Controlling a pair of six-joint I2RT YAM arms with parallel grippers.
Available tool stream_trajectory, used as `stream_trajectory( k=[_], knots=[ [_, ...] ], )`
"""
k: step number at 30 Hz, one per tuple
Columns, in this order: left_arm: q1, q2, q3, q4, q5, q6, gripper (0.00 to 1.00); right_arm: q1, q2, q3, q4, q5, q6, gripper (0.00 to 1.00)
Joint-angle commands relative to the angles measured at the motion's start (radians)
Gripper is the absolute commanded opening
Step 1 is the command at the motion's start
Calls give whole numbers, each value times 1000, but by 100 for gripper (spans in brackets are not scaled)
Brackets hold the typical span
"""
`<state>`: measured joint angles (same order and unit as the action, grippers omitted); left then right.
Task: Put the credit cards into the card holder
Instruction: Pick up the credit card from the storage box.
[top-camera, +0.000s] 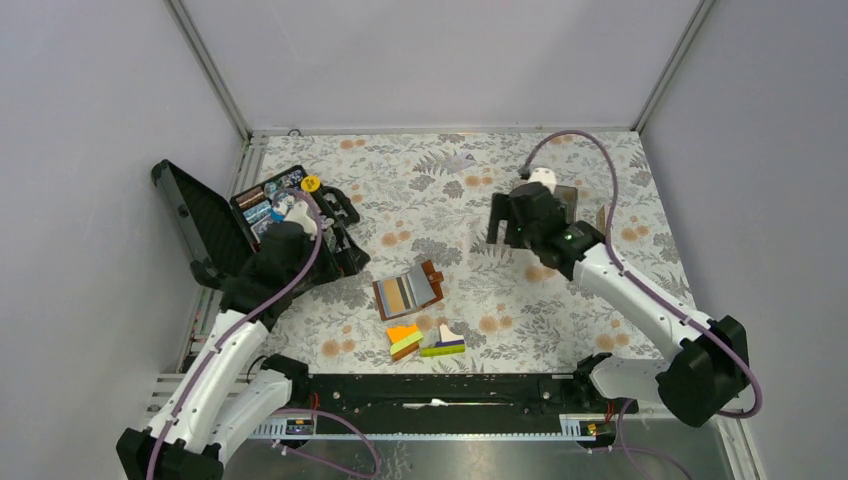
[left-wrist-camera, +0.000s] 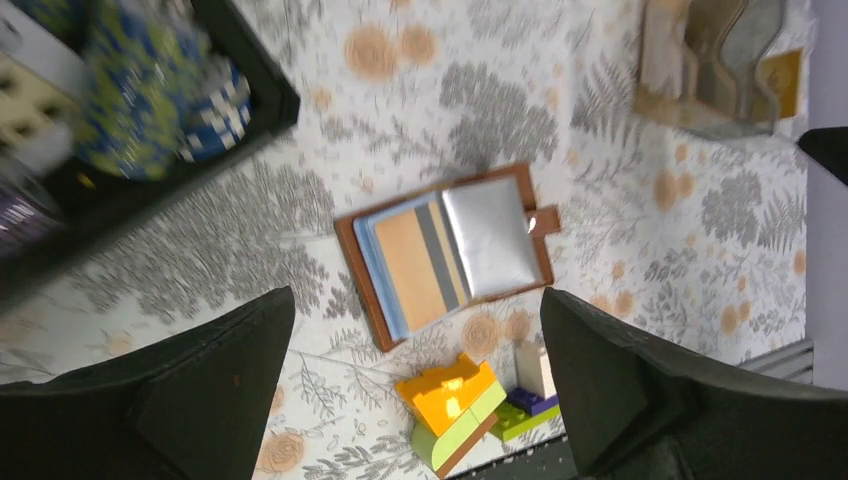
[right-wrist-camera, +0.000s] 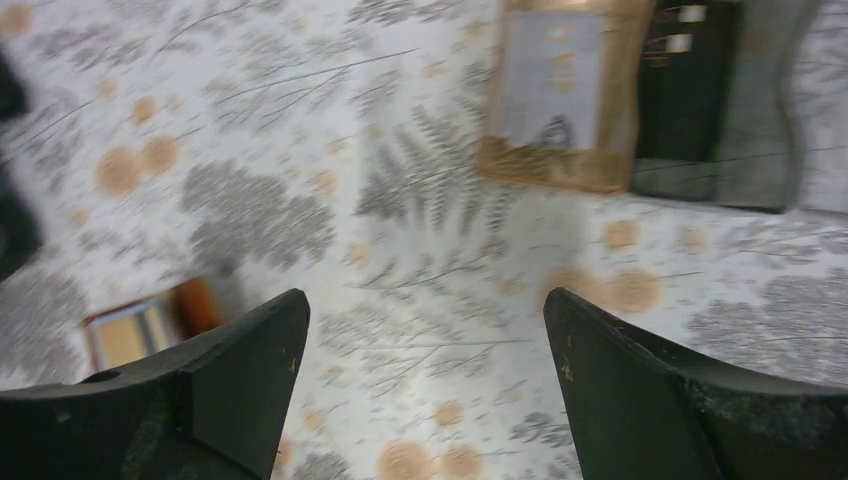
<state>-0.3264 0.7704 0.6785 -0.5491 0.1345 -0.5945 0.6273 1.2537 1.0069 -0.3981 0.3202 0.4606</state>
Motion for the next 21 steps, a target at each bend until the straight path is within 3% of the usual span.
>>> stream_trajectory(
  k=[1, 9, 17, 21],
  knots=[
    [62, 24, 163, -102, -35, 173, 99, -179, 19, 25, -67, -48, -112, 93],
    [97, 32, 176, -78, -197, 254, 99, -446, 141, 94, -69, -17, -186, 84],
    [102, 34, 159, -72, -161, 260, 99, -597, 243, 155, -64, 137, -239, 86],
    [104, 34, 158, -69, -145, 260, 99, -663, 336, 215, -66, 139, -272, 86]
  ],
)
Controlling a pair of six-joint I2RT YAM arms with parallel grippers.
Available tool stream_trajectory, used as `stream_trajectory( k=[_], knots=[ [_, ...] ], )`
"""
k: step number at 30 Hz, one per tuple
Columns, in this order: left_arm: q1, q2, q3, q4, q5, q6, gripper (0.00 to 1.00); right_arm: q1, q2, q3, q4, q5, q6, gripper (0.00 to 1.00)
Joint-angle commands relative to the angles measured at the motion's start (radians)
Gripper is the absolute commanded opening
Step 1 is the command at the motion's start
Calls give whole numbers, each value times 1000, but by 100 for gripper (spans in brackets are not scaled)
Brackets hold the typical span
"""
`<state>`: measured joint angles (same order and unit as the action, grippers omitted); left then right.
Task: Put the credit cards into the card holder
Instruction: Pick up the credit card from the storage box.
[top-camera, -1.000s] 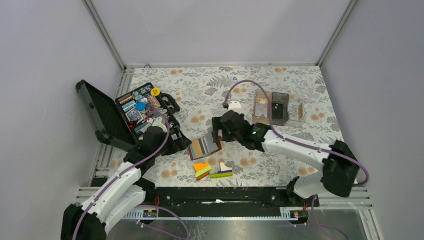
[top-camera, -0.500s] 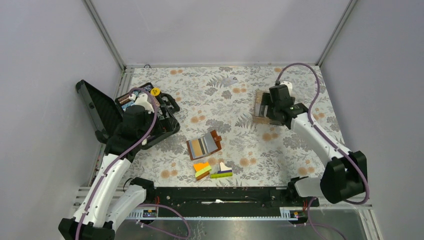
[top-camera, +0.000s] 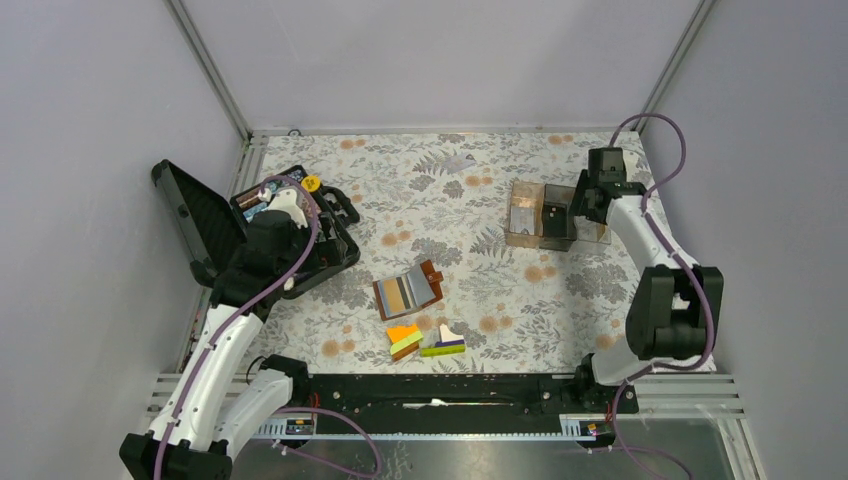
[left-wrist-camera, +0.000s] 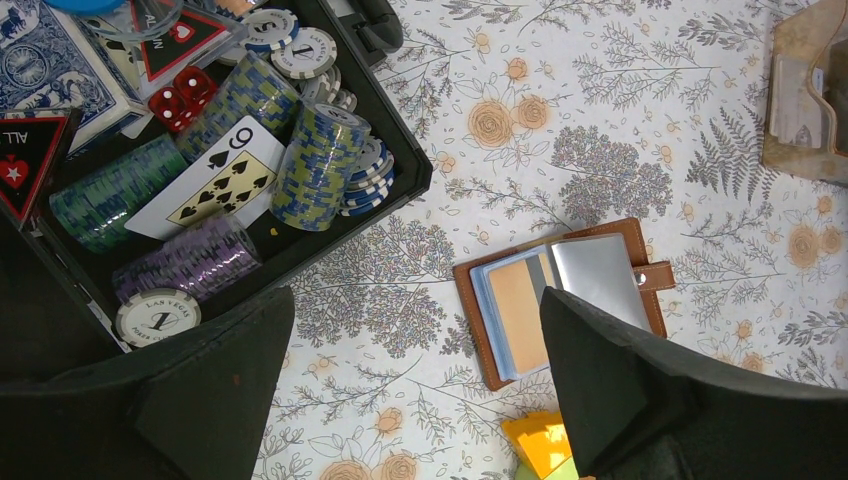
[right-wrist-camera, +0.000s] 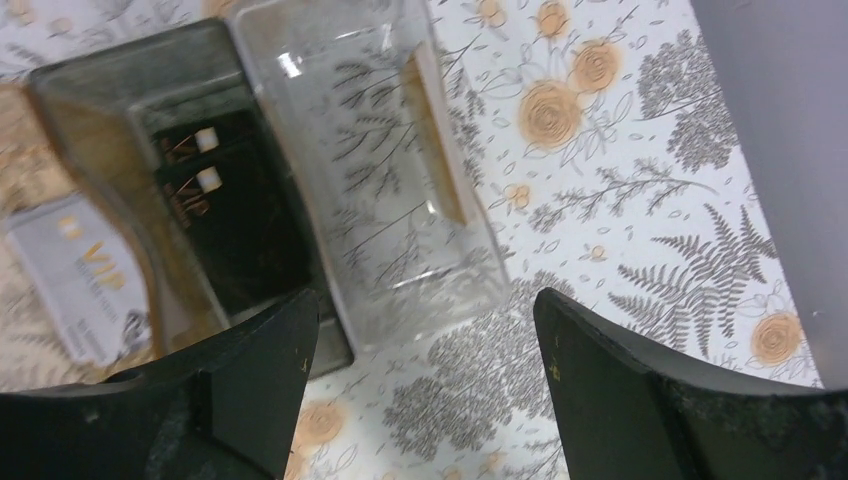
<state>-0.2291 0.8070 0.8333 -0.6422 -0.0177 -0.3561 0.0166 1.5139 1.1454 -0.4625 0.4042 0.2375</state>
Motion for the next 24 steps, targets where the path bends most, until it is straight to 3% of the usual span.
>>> stream_trajectory(
  k=[1, 12, 24],
  knots=[
    [7, -4, 4, 24, 10, 21, 99, -61, 98, 89, -2, 56, -53, 85],
    [13, -11, 1, 27, 10, 17, 99, -96, 336, 210, -33, 86, -95, 82],
    [23, 0, 3, 27, 13, 17, 99, -98, 358, 221, -36, 212, -99, 77]
  ],
)
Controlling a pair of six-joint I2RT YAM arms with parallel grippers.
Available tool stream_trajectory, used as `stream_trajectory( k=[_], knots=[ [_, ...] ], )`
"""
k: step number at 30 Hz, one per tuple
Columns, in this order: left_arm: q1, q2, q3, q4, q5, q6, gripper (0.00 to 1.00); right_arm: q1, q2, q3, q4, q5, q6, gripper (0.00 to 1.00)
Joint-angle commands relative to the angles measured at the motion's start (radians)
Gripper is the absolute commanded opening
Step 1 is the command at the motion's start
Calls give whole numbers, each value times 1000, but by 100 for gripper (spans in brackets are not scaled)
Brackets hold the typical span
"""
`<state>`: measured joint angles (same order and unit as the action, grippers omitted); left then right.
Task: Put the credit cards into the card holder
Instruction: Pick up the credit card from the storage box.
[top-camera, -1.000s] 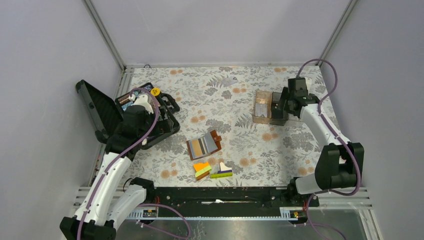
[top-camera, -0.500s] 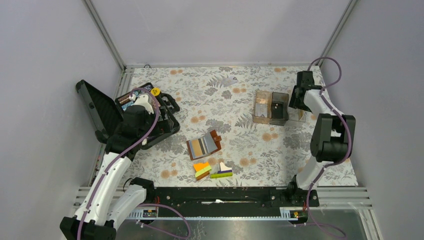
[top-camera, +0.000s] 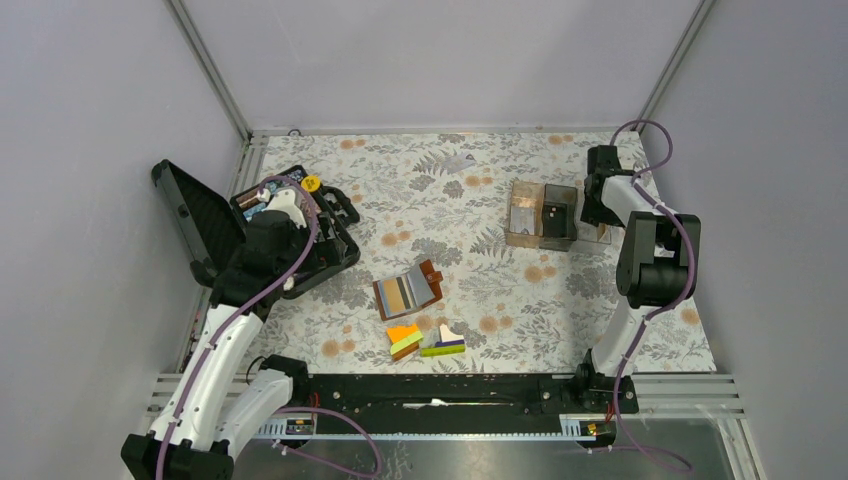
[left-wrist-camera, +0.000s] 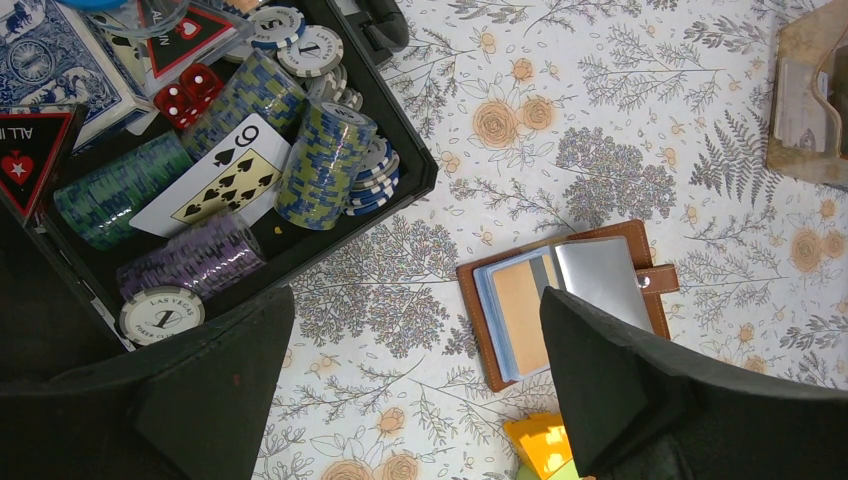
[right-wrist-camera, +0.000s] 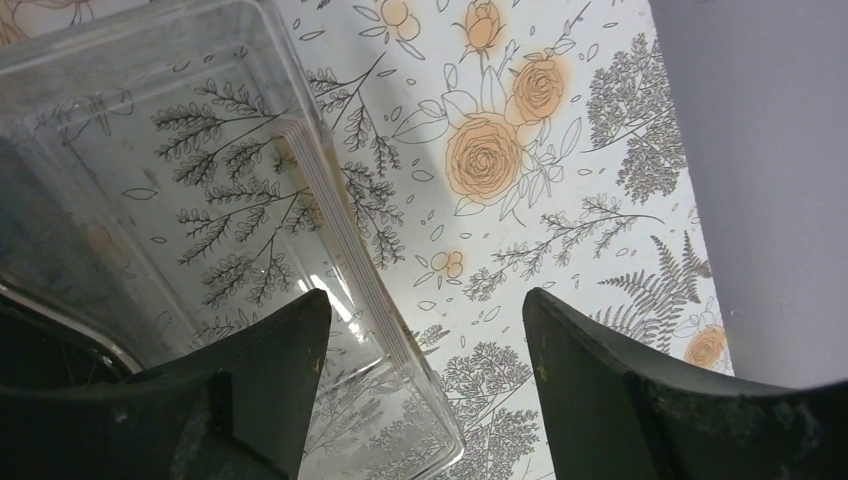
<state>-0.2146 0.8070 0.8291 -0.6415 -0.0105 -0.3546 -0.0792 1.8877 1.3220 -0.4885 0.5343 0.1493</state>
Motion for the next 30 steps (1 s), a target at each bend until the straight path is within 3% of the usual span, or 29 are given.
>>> stream_trajectory(
  k=[1, 11, 30],
  knots=[
    [9, -2, 7, 27, 6, 16, 99, -3, -16, 47, -14, 92, -11, 77],
    [15, -4, 5, 29, 6, 16, 99, -2, -26, 59, -22, 109, -10, 71],
    [19, -4, 2, 31, 48, 14, 99, -2, -65, 67, -24, 2, -7, 35]
  ],
)
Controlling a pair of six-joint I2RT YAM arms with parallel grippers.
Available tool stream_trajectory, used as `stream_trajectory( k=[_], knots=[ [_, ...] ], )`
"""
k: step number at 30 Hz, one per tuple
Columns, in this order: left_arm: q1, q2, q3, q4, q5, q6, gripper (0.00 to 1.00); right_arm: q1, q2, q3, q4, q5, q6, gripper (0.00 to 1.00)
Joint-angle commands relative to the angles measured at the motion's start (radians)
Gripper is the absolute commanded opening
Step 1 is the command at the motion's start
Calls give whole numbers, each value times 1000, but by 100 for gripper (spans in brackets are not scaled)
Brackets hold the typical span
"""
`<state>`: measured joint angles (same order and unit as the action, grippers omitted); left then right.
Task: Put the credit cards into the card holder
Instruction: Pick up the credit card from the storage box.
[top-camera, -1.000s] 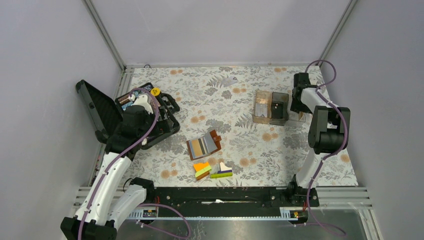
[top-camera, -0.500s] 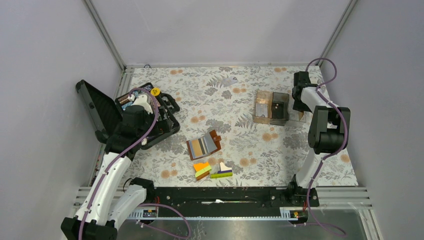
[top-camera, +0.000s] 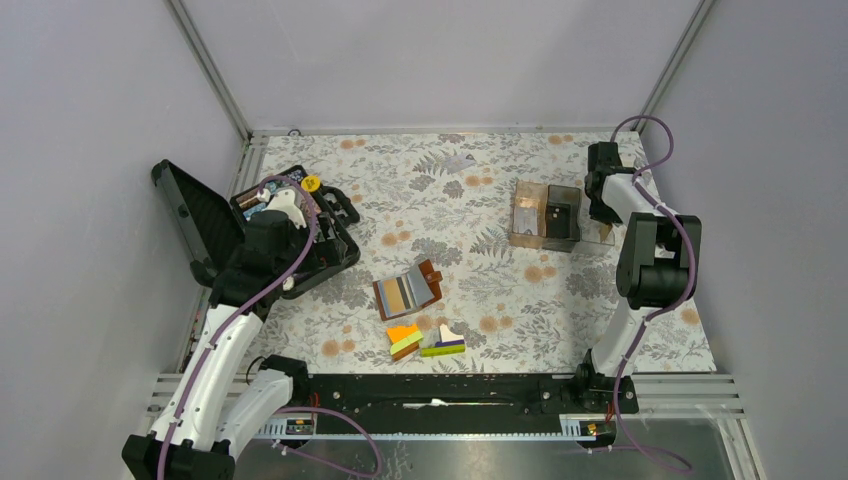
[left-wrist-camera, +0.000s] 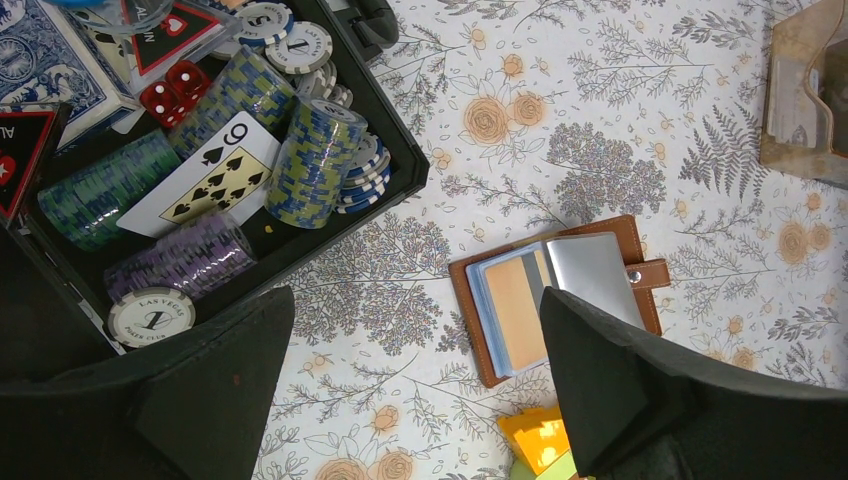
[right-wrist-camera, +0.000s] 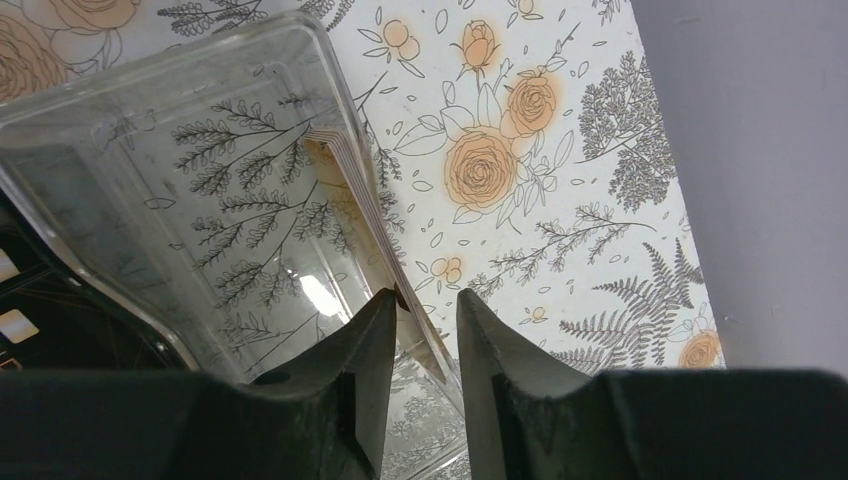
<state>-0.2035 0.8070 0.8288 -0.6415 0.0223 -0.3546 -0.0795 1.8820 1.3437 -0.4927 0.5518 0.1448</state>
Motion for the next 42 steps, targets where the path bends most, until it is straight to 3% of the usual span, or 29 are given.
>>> stream_trajectory(
  k=[1, 9, 15, 26, 33, 42],
  knots=[
    [9, -3, 3, 31, 16, 14, 99, -2, -58, 46, -21, -20, -3, 34],
    [10, -5, 1, 32, 21, 14, 99, -2, -72, 47, -29, -79, 8, 23],
    [12, -8, 0, 32, 24, 13, 99, -2, -91, 42, -28, -114, 12, 7],
    [12, -28, -9, 43, 59, -14, 99, -2, -192, 32, -28, -238, 47, 0],
    [9, -54, -86, 121, 209, -113, 96, 1, -386, -45, 22, -427, 113, 0],
    [-21, -70, -307, 358, 395, -375, 86, 87, -737, -336, 226, -783, 237, 0]
  ],
)
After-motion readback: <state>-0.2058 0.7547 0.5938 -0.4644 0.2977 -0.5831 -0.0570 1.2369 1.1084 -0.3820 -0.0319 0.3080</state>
